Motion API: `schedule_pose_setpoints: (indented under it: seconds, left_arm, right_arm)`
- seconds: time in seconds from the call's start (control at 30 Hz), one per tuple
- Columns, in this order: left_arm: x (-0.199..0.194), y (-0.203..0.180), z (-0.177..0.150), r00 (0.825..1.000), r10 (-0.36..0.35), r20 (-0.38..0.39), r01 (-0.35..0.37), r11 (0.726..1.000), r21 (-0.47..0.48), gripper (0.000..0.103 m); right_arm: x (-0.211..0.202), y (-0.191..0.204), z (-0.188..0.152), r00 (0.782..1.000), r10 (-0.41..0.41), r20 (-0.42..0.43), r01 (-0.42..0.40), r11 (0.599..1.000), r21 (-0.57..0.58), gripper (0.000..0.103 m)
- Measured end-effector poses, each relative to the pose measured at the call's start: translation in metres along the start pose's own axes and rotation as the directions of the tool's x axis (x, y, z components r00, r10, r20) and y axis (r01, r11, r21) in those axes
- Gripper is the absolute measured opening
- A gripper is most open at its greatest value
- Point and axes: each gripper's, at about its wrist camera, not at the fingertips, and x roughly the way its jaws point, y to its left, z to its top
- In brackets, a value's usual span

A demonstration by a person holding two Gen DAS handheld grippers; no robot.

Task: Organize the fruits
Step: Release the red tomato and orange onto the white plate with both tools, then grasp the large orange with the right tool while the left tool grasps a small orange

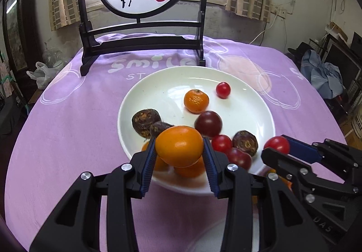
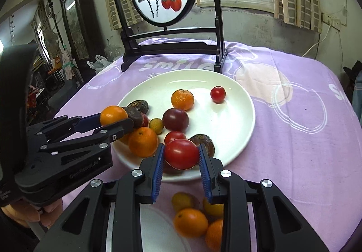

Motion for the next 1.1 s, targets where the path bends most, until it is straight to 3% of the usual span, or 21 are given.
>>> schedule_pose_setpoints:
  seconds: [0.3,0.43,0.57,0.7,0.83,1.1]
  left_arm:
    - [0.027,0.001,0.017,0.999,0.022,-0.034,-0.023,0.999,-0.03,0.04]
    - [0.025,0.012,0.017,1.0,0.017,-0.02,-0.019,0.993,-0.118,0.067]
    - [0.011,0.01,0.013,1.0,0.006,0.004,-0.005,0.994,-0.113,0.069]
    - [-0.001,0.004,0.003,1.0,-0.011,0.017,0.013,0.993,-0.119,0.077]
    - [-0.01,-0.006,-0.016,1.0,-0.022,0.01,0.023,0.995,-0.099,0.079]
    - [-0.019,-0.014,-0.06,0.999,-0.029,-0.017,0.027,0.997,-0.072,0.082]
  right_arm:
    - [0.033,-0.003,0.012,0.999,-0.018,-0.032,0.018,0.999,0.026,0.033]
    - [0.026,-0.011,0.008,1.0,-0.014,-0.005,0.014,0.998,0.058,0.046]
    - [0.014,-0.019,-0.001,1.0,-0.016,0.015,0.015,0.997,0.082,0.048]
    - [-0.004,-0.026,-0.013,1.0,-0.014,0.028,0.011,0.994,0.105,0.048]
    - [-0.028,-0.03,-0.03,0.998,-0.032,0.051,0.027,0.995,0.097,0.054]
    - [-0.056,-0.043,-0.07,0.998,-0.043,0.038,0.04,0.996,0.084,0.055]
